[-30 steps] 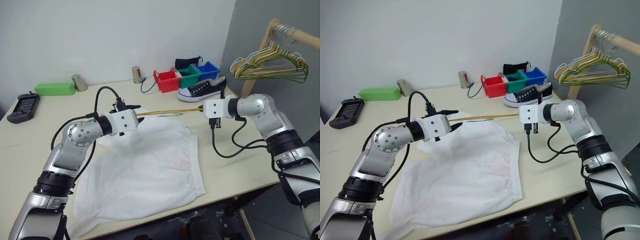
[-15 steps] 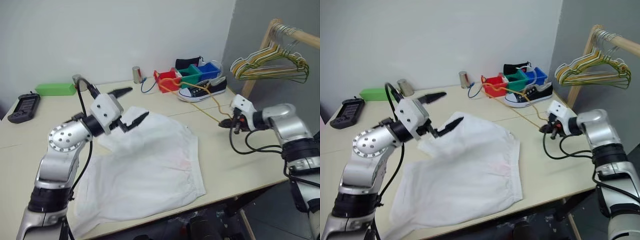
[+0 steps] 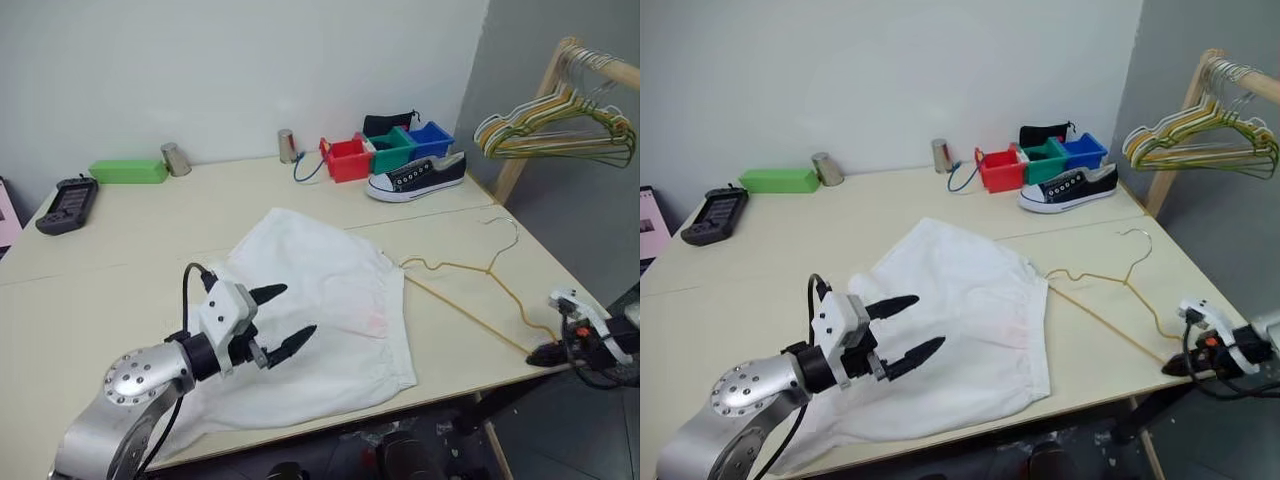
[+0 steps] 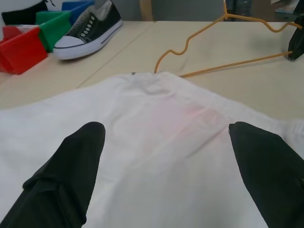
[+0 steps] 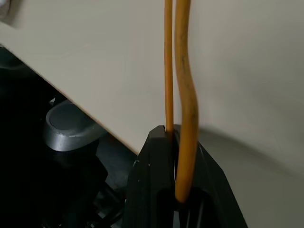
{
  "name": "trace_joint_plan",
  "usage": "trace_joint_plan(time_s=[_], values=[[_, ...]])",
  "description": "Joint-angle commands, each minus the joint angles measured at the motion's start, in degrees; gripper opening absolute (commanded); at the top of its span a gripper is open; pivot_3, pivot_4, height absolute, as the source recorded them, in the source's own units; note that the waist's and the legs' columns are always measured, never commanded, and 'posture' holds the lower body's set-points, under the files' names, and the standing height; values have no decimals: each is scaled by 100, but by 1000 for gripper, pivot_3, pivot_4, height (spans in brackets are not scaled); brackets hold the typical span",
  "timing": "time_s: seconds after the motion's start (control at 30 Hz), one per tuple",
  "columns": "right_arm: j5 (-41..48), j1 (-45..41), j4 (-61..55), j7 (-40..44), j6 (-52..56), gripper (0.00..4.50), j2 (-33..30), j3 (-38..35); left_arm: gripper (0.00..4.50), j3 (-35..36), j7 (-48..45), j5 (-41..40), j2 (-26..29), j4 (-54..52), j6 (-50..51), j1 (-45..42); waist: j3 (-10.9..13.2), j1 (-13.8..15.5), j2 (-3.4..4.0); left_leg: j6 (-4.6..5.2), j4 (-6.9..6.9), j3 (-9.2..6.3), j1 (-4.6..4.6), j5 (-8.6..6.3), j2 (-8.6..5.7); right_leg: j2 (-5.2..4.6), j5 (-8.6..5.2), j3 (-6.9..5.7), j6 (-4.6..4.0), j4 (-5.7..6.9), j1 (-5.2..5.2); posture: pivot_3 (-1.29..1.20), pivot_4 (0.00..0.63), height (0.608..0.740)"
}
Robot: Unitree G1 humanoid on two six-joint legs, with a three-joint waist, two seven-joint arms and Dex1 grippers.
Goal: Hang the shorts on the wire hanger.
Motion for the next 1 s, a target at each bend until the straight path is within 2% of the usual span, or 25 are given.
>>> trace_joint_plan(time_s=[0.03,0.23,0.5,0.83,1.0], values=[[676,321,-340,508,-16,0,-522,173,4436,25,3,16,93,-436,-90,158,45,9,-25,0,1,2,-1,0,1,0,0,0,0,0,2,-163,124,740],[1174,811,-433,508,-28,0,-937,318,4436,-100,45,101,91,-572,-112,359,112,22,-36,0,3,5,-1,0,1,-1,0,0,0,-8,-1,-176,130,740],[1879,1053,-942,508,408,0,-1064,231,4436,-79,-8,124,118,-516,-136,376,202,32,-44,-2,-3,7,-10,-1,4,-1,-1,0,-1,-10,-13,-180,139,740],[2344,607,-419,508,1165,0,-1016,157,4436,-31,-41,131,144,-581,-200,611,319,44,-52,-2,-7,12,-26,-1,8,-2,1,-1,2,-59,-12,-172,156,740],[2811,637,-1035,508,1631,0,-1178,134,4436,-44,-67,134,172,-587,-273,712,334,90,-36,-3,-11,4,-71,-5,6,-2,9,-5,13,-67,-47,-171,157,740]])
